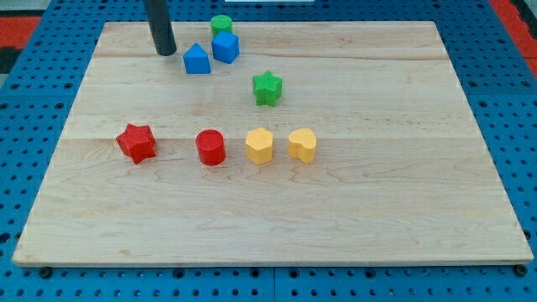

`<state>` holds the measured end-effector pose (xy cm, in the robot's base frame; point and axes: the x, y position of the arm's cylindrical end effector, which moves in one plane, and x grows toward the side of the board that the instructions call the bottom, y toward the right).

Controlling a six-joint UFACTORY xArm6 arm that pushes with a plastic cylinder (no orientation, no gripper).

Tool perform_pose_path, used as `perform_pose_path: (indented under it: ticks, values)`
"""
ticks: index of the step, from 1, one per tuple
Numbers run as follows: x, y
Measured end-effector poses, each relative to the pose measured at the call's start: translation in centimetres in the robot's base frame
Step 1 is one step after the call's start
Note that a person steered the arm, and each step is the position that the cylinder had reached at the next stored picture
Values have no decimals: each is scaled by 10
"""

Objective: Move the blue triangle vertically top to red circle

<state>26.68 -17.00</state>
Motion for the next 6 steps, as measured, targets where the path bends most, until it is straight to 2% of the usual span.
perform_pose_path:
  ticks: [2, 3, 4, 5, 6]
  values:
    - [7, 59]
    - [11, 58]
    - [-32, 10]
    - [-52, 0]
    - [-74, 29]
